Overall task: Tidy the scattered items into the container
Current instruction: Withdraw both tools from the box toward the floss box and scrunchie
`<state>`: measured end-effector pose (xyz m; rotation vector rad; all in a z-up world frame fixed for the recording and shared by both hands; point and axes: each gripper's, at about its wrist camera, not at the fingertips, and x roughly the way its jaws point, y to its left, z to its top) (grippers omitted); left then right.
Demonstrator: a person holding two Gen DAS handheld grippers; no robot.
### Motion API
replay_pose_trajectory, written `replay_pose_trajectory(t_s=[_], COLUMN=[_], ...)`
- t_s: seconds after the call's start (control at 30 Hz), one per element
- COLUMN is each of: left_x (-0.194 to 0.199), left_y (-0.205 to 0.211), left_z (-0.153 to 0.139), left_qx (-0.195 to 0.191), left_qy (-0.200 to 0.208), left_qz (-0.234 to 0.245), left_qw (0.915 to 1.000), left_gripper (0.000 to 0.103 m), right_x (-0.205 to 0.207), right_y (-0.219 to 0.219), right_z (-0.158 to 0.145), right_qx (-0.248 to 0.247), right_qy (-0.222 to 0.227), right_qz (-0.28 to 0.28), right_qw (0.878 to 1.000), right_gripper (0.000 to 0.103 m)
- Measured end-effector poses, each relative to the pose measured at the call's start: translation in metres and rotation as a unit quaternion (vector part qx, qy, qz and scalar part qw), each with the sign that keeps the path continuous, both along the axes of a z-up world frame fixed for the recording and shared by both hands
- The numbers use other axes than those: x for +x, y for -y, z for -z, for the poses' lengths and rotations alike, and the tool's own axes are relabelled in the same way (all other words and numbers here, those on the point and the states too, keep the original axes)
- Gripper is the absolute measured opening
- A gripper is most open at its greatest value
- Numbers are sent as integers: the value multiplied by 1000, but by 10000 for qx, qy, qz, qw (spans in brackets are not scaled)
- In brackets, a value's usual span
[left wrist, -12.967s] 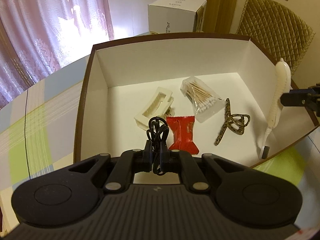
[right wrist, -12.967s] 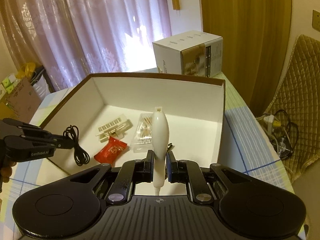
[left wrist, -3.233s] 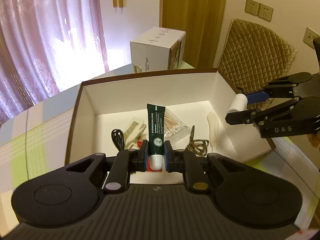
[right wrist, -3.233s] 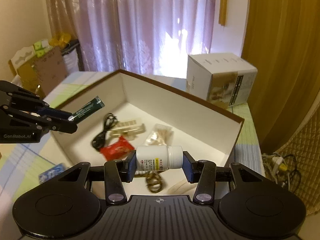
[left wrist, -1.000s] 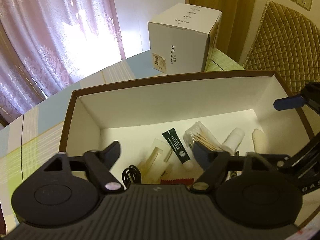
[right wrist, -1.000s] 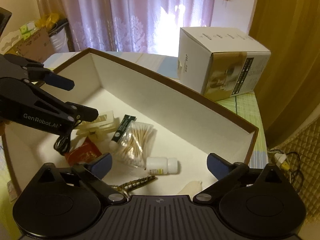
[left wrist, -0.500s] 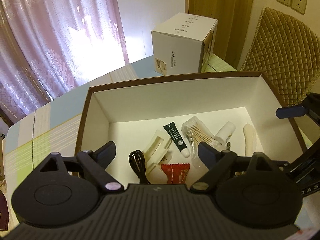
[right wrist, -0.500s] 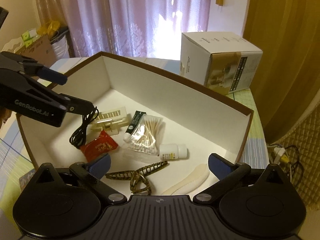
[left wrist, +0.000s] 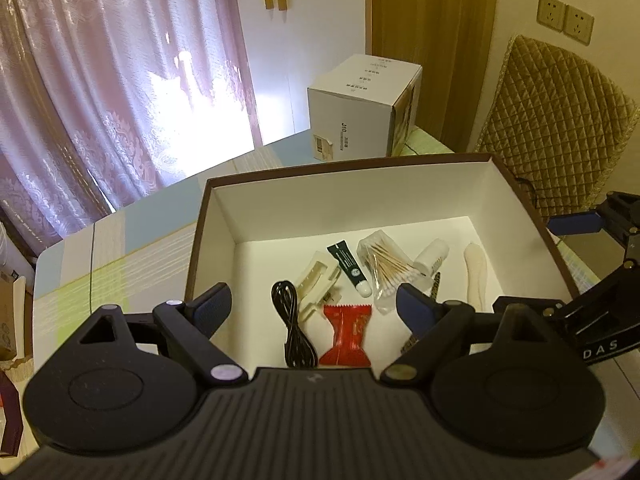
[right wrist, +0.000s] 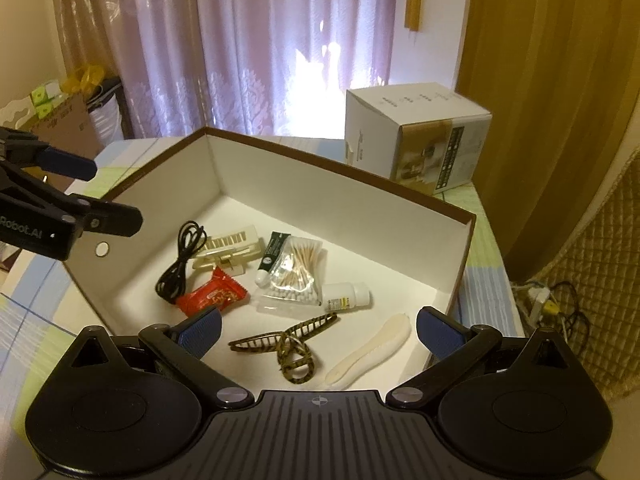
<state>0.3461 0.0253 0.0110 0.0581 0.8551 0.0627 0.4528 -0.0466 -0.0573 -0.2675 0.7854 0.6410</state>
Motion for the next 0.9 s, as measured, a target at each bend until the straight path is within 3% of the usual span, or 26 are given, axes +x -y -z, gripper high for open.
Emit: replay_pose_trajectory(t_s=[0.37,0.9], left_x=[-60,-130], left_y=[-2,-12], left_z=[-15,-25], left_qx=[66,82], left_qy=[74,216], left_qz=[-88,-81], left_qw=[9999,9997], left_gripper=[88,89], right_x=[-56,-130], right_y=[-4,-18], right_z=[-22,-29], right_qx=[246,450], right_qy=[346,347], right_qz=[237,275], right_qw=[9988,9980], right_gripper=[101,101])
